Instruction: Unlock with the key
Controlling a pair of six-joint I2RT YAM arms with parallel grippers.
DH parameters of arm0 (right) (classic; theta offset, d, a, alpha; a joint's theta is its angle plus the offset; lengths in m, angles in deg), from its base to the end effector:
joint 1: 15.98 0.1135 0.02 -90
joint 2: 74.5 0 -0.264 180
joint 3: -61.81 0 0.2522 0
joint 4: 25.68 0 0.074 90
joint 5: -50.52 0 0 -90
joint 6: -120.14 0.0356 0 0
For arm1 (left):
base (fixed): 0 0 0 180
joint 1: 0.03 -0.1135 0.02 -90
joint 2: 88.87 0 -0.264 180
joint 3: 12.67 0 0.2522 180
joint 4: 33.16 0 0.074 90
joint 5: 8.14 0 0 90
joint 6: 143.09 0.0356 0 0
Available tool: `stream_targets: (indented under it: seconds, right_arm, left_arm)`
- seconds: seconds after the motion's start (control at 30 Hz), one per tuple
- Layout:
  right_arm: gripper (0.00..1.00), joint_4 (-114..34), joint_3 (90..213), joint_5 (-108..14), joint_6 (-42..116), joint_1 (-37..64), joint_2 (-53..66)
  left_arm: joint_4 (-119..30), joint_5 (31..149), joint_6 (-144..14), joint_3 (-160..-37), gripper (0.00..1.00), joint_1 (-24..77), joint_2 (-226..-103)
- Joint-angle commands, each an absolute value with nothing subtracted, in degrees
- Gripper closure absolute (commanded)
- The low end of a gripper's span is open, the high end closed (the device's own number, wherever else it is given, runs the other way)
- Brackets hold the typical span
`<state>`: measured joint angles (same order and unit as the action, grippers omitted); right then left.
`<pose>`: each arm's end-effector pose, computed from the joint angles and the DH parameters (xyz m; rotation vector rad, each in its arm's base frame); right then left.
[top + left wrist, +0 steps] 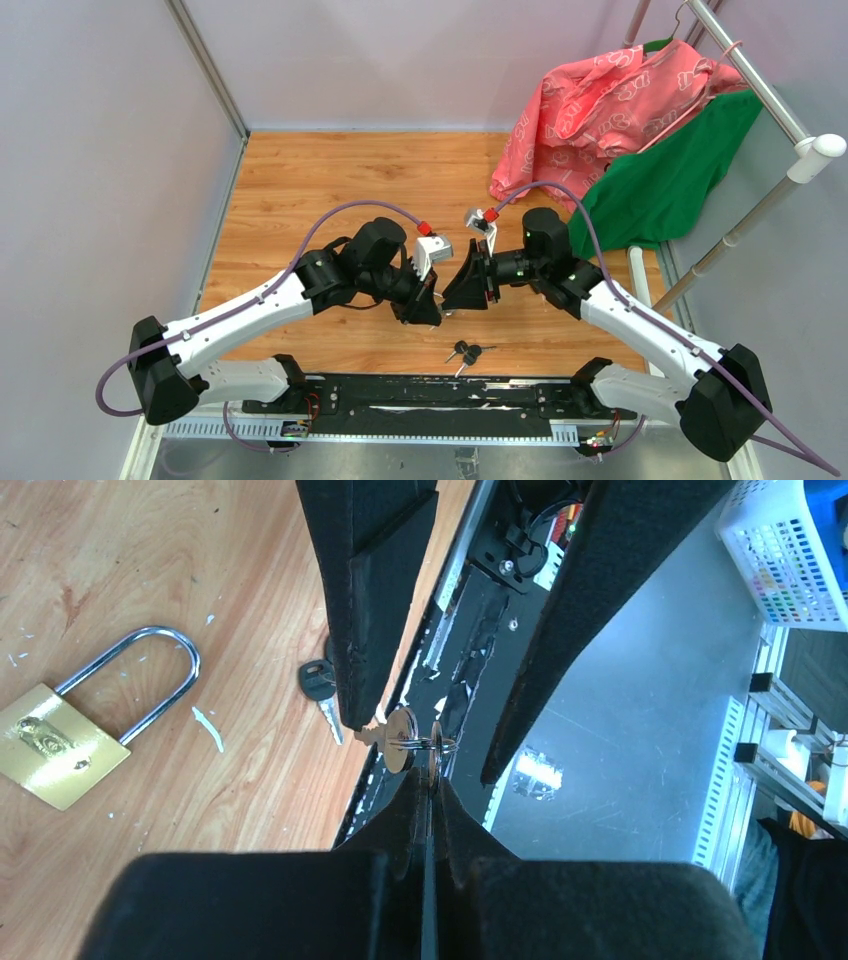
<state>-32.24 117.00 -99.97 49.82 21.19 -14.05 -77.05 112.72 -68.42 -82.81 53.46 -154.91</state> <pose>0.1650 0.1640 0.3013 -1.1078 1.6367 1.6066 0.1309 -0.2075 0.3059 1.0951 2.2013 -1.2009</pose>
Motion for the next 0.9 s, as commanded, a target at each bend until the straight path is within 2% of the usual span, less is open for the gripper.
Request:
stream_targets:
  seconds: [0.0, 0.27, 0.5, 0.63, 0.7, 0.87]
  right_arm:
    - [0.61, -34.2, 119.0, -99.1, 48.2, 22.0, -13.8]
    - [0.75, -34.7, 119.2, -97.9, 47.9, 22.1, -13.3]
    - [0.82, -34.7, 119.3, -98.7, 47.5, 22.1, -12.9]
    - [0.91, -35.4, 119.4, -99.7, 47.0, 22.2, -12.6]
    - [1.0, -35.1, 119.4, -100.5, 47.1, 22.4, -12.4]
    - [1.0, -35.0, 118.5, -99.1, 46.2, 22.5, -14.0]
  left_arm:
    - [-77.3, 113.8, -67.7, -84.7, 1.0, 53.8, -154.9]
    - [-77.4, 113.5, -67.3, -84.8, 1.0, 53.8, -154.9]
    - [-77.2, 113.4, -67.1, -84.8, 1.0, 53.8, -155.1]
    - [-76.4, 113.6, -67.4, -84.6, 1.0, 53.8, -155.2]
    - [-76.0, 113.8, -67.7, -84.7, 1.0, 53.8, -155.4]
    - [-75.6, 111.4, -68.2, -84.9, 0.97, 53.8, -155.1]
